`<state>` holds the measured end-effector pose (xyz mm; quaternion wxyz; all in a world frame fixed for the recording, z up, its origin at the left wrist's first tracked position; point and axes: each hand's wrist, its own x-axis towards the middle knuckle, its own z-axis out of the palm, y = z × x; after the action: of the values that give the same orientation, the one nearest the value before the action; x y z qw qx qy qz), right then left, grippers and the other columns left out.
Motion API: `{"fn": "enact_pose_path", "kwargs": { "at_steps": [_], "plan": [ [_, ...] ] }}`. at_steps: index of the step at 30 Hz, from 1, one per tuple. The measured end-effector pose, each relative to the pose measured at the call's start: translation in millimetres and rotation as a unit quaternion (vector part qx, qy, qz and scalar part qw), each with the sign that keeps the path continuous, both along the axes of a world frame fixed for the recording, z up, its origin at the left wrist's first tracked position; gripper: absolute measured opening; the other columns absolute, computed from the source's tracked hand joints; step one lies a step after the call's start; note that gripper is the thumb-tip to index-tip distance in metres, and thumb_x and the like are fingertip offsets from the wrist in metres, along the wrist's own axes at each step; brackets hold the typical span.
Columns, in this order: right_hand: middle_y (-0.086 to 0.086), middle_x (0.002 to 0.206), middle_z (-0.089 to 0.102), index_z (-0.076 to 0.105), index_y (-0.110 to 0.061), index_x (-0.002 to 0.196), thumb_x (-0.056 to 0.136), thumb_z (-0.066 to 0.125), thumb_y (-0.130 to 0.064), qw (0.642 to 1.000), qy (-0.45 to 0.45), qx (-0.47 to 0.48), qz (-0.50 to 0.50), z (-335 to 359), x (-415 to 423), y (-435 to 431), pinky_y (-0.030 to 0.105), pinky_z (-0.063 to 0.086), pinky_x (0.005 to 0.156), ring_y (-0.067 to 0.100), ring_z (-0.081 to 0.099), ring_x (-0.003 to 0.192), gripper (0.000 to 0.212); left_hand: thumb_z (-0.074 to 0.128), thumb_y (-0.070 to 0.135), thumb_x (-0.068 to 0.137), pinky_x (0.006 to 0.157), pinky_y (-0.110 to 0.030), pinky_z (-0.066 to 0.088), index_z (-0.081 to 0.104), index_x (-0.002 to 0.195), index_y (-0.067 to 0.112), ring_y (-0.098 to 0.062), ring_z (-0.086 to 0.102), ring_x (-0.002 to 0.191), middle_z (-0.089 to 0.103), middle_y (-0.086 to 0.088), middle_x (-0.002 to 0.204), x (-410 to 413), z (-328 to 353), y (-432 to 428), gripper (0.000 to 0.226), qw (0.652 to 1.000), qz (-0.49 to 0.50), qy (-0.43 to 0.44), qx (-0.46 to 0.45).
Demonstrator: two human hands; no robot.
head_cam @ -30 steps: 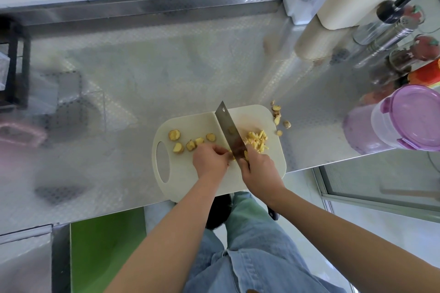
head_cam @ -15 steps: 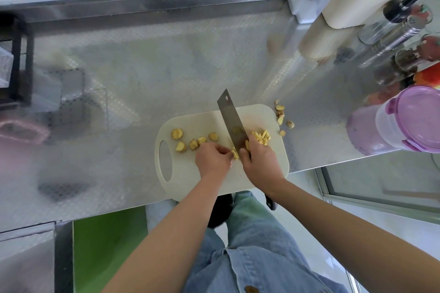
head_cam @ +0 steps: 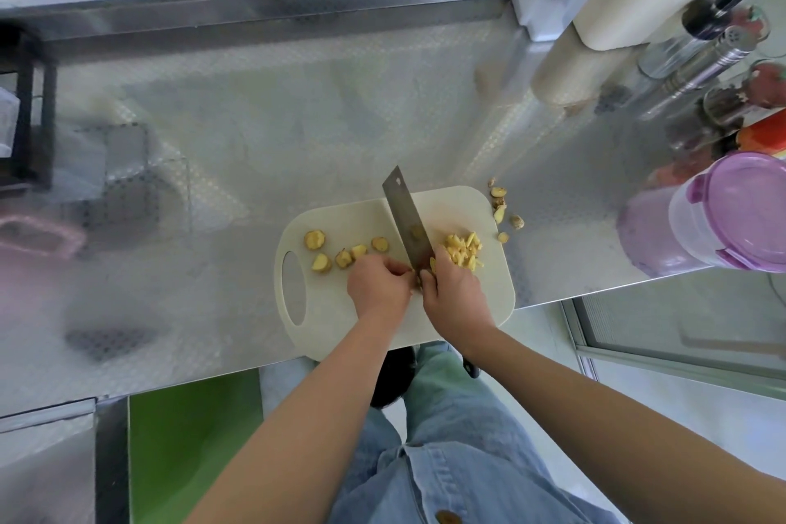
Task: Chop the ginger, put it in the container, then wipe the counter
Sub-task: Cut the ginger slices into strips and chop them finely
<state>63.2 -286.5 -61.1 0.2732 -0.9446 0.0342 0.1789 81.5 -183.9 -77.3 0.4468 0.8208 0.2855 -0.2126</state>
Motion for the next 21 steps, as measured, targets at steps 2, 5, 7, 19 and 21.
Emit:
{"fn": "enact_pose_path", "kwargs": {
  "at_steps": [2, 5, 7, 19, 21],
  "plan": [
    [-0.001, 0.060, 0.041, 0.042, -0.008, 0.094, 0.097, 0.042, -0.015, 1.000, -0.005, 0.014, -0.014, 1, 9, 3, 0.033, 0.031, 0.051, 0.021, 0.042, 0.054, 0.007, 0.074, 0.017, 0.074, 0.064, -0.023, 0.048, 0.077, 0.075, 0.016, -0.015, 0.068, 0.073, 0.073, -0.003, 0.073, 0, 2, 0, 0.003, 1.000, -0.002, 0.002, 0.003],
    [-0.001, 0.060, 0.041, 0.043, -0.008, 0.094, 0.097, 0.042, -0.015, 1.000, -0.007, 0.020, -0.018, 3, 16, -1, 0.033, 0.032, 0.052, 0.020, 0.042, 0.054, 0.007, 0.072, 0.016, 0.075, 0.061, -0.020, 0.041, 0.077, 0.076, 0.017, -0.013, 0.066, 0.073, 0.073, -0.001, 0.074, -1, 3, 0, 0.005, 1.000, -0.001, 0.002, 0.009],
    [-0.001, 0.059, 0.040, 0.043, -0.011, 0.098, 0.097, 0.042, -0.015, 1.000, -0.012, 0.018, -0.006, 5, 13, -6, 0.033, 0.032, 0.053, 0.016, 0.039, 0.052, 0.004, 0.071, 0.014, 0.074, 0.061, -0.021, 0.043, 0.077, 0.075, 0.017, -0.014, 0.067, 0.074, 0.073, -0.001, 0.073, -1, 3, 0, 0.007, 1.000, 0.004, 0.005, 0.010],
    [0.008, 0.075, 0.054, 0.043, -0.011, 0.117, 0.099, 0.041, -0.020, 1.000, 0.020, -0.006, 0.021, 3, -12, -9, 0.034, 0.037, 0.058, 0.025, 0.047, 0.065, 0.020, 0.072, 0.012, 0.073, 0.071, -0.029, 0.053, 0.076, 0.074, 0.017, -0.018, 0.068, 0.073, 0.073, -0.003, 0.071, -1, 0, -1, 0.006, 1.000, 0.001, -0.009, 0.013],
    [0.009, 0.076, 0.056, 0.044, -0.011, 0.113, 0.098, 0.041, -0.019, 1.000, 0.019, -0.004, 0.015, 3, -12, -7, 0.036, 0.042, 0.060, 0.026, 0.049, 0.066, 0.018, 0.073, 0.013, 0.073, 0.071, -0.028, 0.053, 0.076, 0.075, 0.017, -0.018, 0.068, 0.075, 0.073, -0.002, 0.073, -1, 0, -1, 0.006, 1.000, 0.001, -0.007, 0.015]
  ]
}}
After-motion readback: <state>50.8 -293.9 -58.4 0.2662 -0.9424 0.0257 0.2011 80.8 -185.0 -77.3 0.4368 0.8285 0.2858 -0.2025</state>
